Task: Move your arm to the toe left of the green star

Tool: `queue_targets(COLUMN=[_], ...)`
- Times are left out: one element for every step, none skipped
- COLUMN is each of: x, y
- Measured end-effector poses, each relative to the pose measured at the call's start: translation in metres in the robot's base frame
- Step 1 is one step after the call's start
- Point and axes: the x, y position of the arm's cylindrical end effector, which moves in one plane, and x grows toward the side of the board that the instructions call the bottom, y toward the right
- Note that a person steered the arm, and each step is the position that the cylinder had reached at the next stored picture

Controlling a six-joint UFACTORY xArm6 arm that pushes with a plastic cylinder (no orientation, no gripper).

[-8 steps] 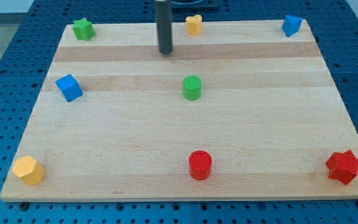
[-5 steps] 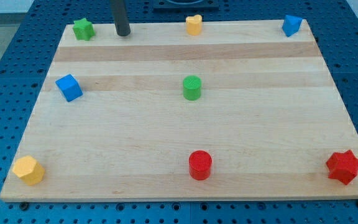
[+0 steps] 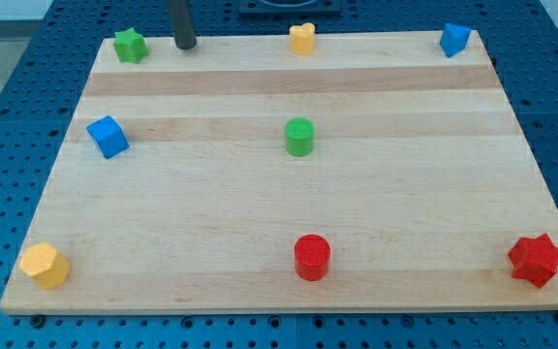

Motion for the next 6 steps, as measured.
queue_targets(x=[0.024,0.053,0.058,0.059,0.059,0.051], y=[-0.007,-0.022,-0.073,-0.135,-0.137,-0.137])
